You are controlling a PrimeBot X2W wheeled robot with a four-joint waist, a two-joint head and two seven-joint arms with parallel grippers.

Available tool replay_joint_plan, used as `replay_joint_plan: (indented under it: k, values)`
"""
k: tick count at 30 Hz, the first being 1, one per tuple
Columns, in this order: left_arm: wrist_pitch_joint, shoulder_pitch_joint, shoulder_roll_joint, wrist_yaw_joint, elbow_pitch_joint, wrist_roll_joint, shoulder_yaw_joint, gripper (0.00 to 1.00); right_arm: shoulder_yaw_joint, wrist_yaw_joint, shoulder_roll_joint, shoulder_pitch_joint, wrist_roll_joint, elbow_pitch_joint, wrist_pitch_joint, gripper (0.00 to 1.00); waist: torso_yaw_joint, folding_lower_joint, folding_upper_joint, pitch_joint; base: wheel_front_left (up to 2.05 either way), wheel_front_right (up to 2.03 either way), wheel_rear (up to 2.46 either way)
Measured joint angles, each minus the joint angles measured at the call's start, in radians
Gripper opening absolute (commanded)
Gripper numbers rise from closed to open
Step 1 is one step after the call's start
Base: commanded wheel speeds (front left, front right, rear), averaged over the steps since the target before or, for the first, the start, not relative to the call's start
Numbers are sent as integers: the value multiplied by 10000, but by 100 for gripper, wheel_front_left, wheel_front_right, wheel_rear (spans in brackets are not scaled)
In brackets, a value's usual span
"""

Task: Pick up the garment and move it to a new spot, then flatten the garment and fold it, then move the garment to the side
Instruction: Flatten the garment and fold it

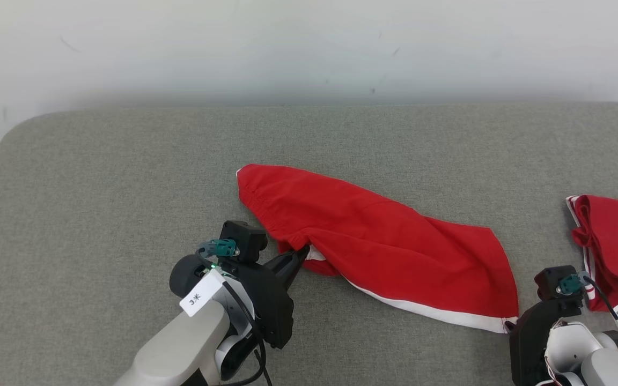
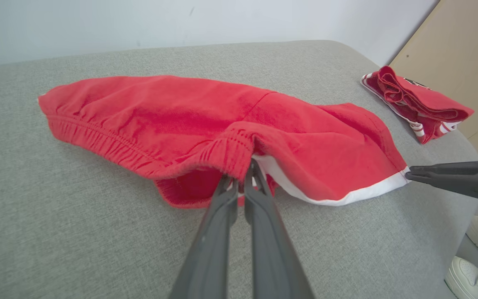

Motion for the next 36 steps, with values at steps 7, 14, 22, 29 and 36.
replay_joint_plan:
  k: [7,14,22,29,36]
  values:
    - [0,-43,4,0,8,-249,-123,0,-113,-90,-38,149,-75,-330,499,0,14,0,1,42,0,0,0]
    - [-15,-198,15,0,23,-309,-215,0,-255,-163,-46,340,-165,-648,851,54,28,0,1,98,0,0,0]
    - [-40,-208,33,0,25,-395,-301,0,-362,-165,-21,346,-176,-876,1202,35,28,0,1,169,0,0,0]
    - [-44,-218,58,0,75,-483,-372,0,-552,-167,-4,528,-268,-901,1381,0,58,0,1,198,0,0,0]
    - [-59,-218,92,0,134,-560,-525,0,-757,-173,10,534,-412,-1014,1379,42,57,0,1,64,0,0,0]
